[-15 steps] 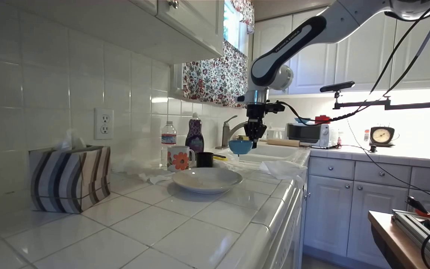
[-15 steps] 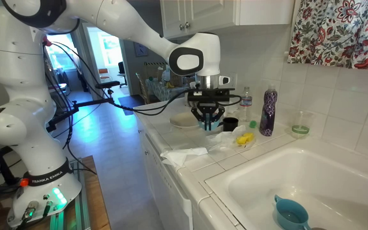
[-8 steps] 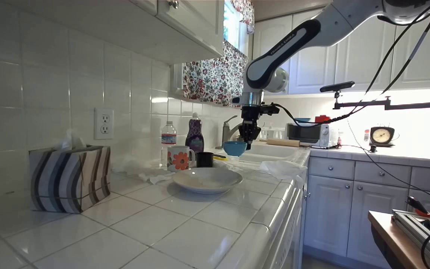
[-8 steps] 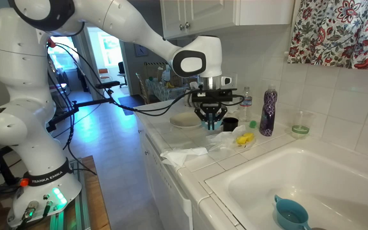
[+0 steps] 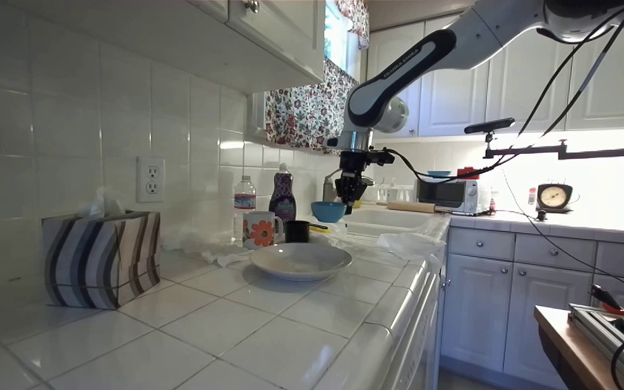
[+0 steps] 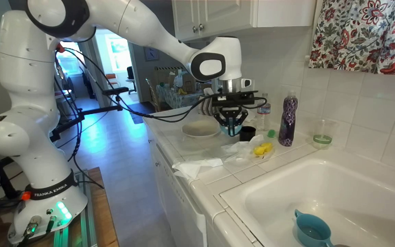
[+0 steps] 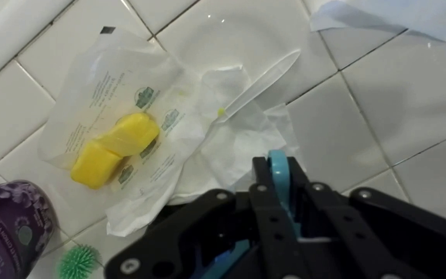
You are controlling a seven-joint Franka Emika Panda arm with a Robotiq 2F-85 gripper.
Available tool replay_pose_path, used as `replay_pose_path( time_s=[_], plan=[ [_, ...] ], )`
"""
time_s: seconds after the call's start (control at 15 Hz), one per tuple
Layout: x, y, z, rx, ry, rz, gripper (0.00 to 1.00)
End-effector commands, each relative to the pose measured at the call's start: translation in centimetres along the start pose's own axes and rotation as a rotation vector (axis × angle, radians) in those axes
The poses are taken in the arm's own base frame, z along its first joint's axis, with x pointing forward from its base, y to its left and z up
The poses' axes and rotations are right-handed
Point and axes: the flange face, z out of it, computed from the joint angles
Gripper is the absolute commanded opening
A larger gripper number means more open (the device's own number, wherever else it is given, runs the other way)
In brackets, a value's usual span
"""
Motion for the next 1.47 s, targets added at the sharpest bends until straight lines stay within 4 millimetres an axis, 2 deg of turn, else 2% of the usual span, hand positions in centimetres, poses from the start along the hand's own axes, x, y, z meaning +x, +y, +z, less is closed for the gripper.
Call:
replay_pose_path(
  time_s=[0.0, 0.47, 1.33, 1.4],
  plan=[
    [1.6, 1.3, 0.0, 0.002, 0.028, 0.002, 0.03],
    [3.3, 2.7, 0.8, -0.002, 0.036, -0.009, 0.03],
    [6.6, 5.4, 0.6, 0.009, 0.053, -0.048, 0.03],
    [5.8, 4.6, 1.1, -0.008, 0.029, -0.054, 0.14]
  ],
)
